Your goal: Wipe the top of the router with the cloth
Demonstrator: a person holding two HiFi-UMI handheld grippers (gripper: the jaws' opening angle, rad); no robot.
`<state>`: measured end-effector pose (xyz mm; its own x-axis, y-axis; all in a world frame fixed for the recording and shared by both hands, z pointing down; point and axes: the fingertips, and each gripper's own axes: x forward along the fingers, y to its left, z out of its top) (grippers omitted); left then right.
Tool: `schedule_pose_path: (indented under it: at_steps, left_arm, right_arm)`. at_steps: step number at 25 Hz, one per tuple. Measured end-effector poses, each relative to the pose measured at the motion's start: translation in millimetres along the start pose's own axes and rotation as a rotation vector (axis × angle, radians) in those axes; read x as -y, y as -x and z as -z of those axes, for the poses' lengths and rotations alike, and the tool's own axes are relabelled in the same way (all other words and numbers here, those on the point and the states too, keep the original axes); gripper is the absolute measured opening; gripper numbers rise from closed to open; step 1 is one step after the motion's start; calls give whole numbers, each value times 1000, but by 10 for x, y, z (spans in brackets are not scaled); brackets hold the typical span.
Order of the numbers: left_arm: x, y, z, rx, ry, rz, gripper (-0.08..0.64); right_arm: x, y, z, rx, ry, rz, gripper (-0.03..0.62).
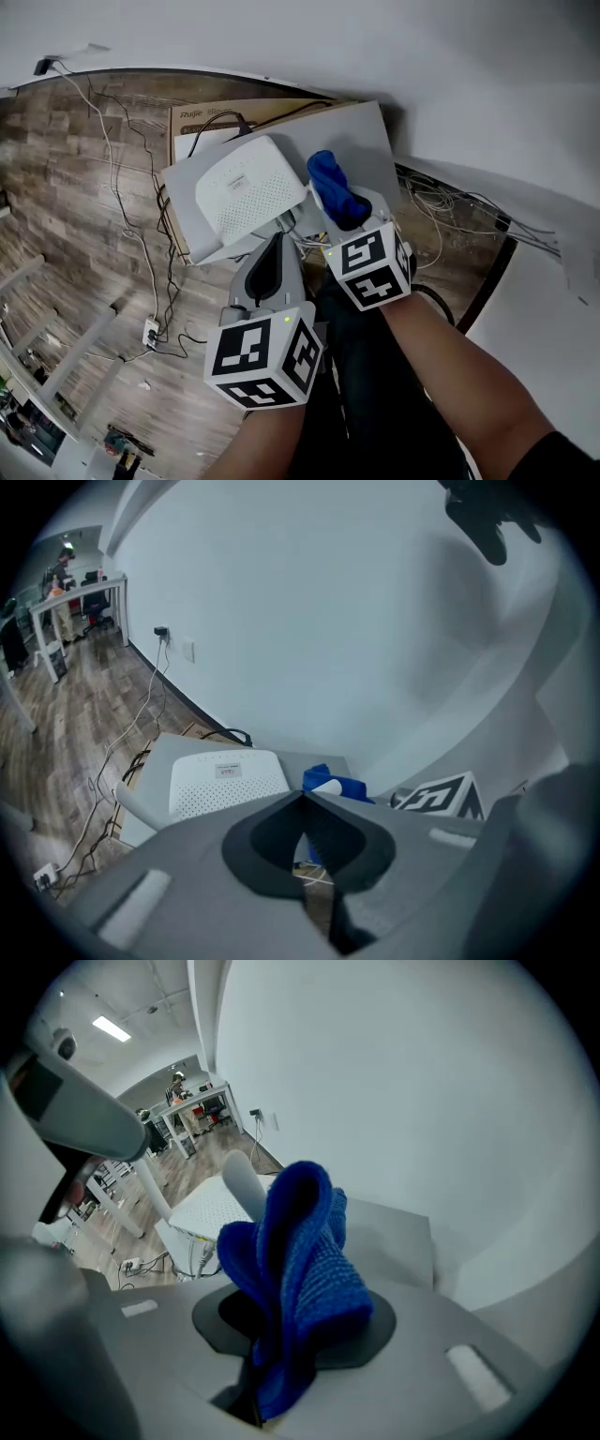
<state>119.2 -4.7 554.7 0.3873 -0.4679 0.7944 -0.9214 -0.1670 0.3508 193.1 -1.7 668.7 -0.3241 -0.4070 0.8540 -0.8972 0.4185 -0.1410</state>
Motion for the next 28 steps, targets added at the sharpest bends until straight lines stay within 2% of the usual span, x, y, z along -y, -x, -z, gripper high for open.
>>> schedule_pose_path:
  at_steps: [4,9,14,22,25,28]
  left_arm:
    - [-5,-11,-34,4,15,9,2]
    - [-136,50,-68,13,24,7,2]
    - [-282,192,-171,26,29,18,2]
    - [-376,577,-514,50,-10,74,2]
    - [-509,662,-604,74,-5,71,2]
    - [-751,700,-571,81,21,51,2]
  right_arm:
    - [42,-149,27,-33,29,-4,141]
    - [-34,-61,4,-32,30,-2,141]
    - [-141,217,-117,10,9,24,141]
    - [-445,911,-537,86,-38,72,141]
    - [-676,900,-723,112,-5,50,141]
    - [-990,610,-815,107,47,-2,141]
